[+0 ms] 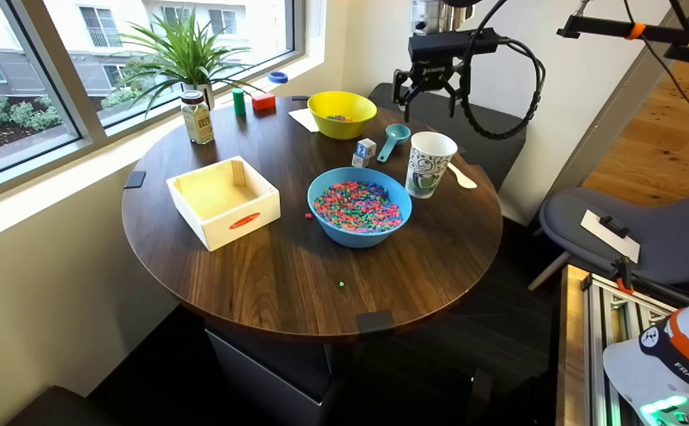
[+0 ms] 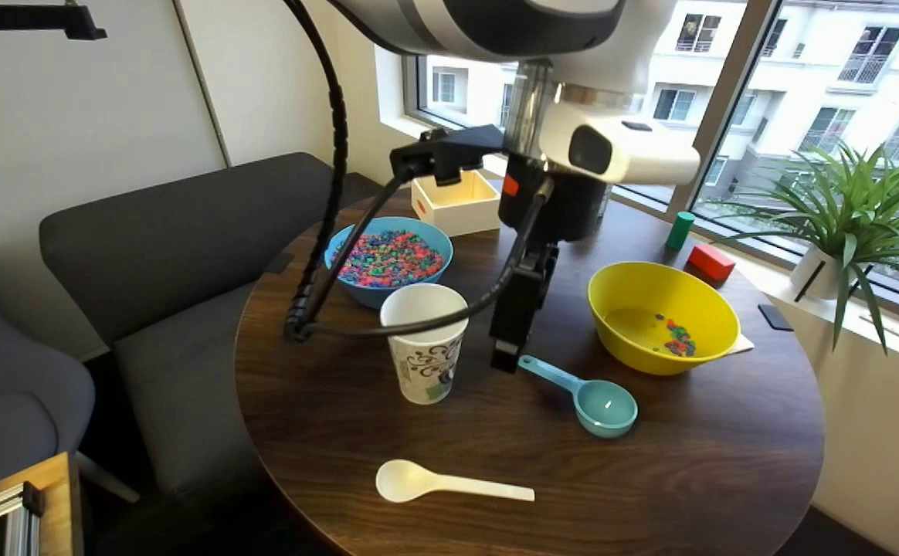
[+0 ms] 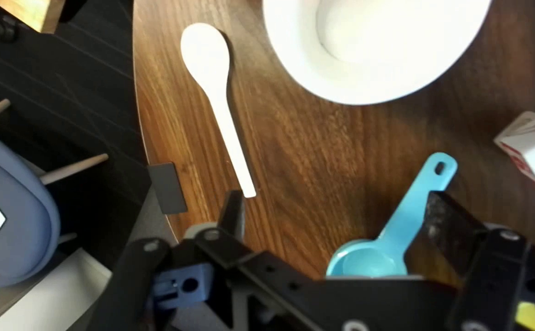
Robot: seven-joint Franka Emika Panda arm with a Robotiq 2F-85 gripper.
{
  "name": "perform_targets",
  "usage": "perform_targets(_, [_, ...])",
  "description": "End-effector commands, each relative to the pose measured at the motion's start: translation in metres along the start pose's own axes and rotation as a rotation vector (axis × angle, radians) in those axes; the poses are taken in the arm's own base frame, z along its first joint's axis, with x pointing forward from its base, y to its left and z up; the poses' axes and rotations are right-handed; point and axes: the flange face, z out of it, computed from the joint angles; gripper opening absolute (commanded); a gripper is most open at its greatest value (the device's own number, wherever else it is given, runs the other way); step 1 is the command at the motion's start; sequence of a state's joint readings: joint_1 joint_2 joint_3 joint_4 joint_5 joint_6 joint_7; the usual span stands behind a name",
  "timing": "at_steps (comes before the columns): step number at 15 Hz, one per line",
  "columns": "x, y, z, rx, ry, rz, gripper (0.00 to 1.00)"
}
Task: Use the cup to scoop the content in the blue bowl and pour it in the yellow bowl
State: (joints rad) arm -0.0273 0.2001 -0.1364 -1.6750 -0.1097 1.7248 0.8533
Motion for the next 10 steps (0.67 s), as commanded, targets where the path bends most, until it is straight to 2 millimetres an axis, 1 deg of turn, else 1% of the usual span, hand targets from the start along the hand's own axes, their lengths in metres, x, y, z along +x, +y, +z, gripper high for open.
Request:
perform_targets(1, [-0.026, -0.005, -0.036, 0.074, 0.075, 0.014, 1.0])
perform_targets(3, [-0.038, -0.007, -0.052, 0.104, 0.095, 0.013, 1.0])
perform_targets(4, [-0.026, -0.009, -0.042, 0.086, 0.064, 0.001, 1.0])
perform_targets(6, [-0.035, -0.009, -0.054, 0.104, 0.076, 0.0, 1.0])
perform_targets(10, [-0.036, -0.009, -0.055, 0.105, 0.076, 0.003, 1.0])
